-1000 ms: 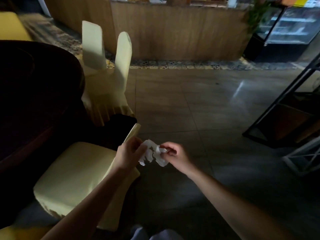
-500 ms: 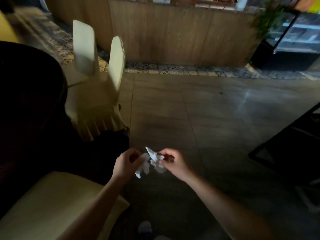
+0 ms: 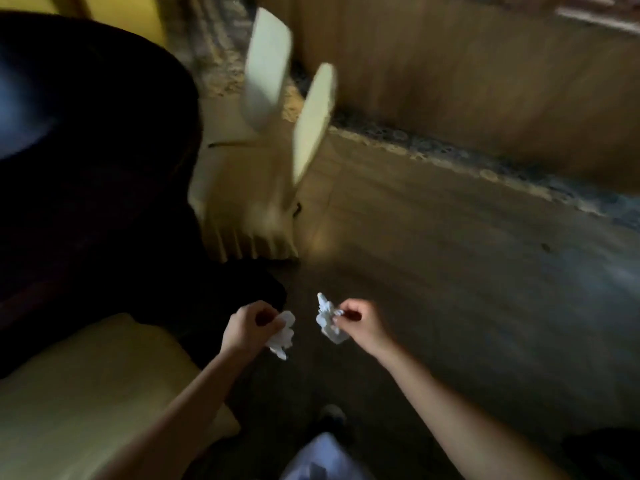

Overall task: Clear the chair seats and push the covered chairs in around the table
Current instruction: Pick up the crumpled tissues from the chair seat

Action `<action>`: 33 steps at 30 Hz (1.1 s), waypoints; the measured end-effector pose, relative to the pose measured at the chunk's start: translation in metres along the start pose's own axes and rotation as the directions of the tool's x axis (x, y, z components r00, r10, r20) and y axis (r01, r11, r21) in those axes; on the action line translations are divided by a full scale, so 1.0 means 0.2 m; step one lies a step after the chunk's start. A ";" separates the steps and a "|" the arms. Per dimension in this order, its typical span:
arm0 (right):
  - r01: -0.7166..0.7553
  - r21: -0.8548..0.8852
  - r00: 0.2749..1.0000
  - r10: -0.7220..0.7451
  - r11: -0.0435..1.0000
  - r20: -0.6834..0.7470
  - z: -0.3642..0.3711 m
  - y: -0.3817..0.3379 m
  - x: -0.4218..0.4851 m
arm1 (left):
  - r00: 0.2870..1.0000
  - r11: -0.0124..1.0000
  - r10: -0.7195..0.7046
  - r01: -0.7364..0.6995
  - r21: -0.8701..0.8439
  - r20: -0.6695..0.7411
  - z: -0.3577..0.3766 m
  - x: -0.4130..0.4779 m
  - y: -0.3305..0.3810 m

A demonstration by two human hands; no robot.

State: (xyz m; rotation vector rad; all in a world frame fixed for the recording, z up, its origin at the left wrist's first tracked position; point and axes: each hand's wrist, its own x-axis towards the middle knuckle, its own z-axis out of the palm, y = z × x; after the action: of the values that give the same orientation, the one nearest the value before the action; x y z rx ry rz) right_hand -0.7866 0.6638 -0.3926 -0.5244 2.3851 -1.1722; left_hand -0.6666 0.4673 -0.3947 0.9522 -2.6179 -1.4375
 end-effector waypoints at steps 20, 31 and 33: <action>0.103 -0.238 0.807 0.059 0.966 0.588 0.51 -0.30 1.48 | 0.739 0.775 -0.618 0.517 -0.364 -0.267 -0.26 0.78 -0.31; 0.021 -0.423 0.725 0.277 0.906 0.630 0.90 -0.13 2.10 | 0.666 0.659 -0.730 0.625 -0.419 -0.154 -0.19 1.46 -0.48; 0.028 -0.460 0.681 0.320 0.888 0.658 0.96 -0.05 2.18 | 0.618 0.600 -0.775 0.654 -0.462 -0.131 -0.10 1.55 -0.53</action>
State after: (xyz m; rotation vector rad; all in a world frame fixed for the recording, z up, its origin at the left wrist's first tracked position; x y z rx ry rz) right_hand -1.0486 0.3139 -0.5817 -0.7448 1.8958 -0.2236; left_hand -0.8598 0.2515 -0.5491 2.1234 -1.6390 -1.6026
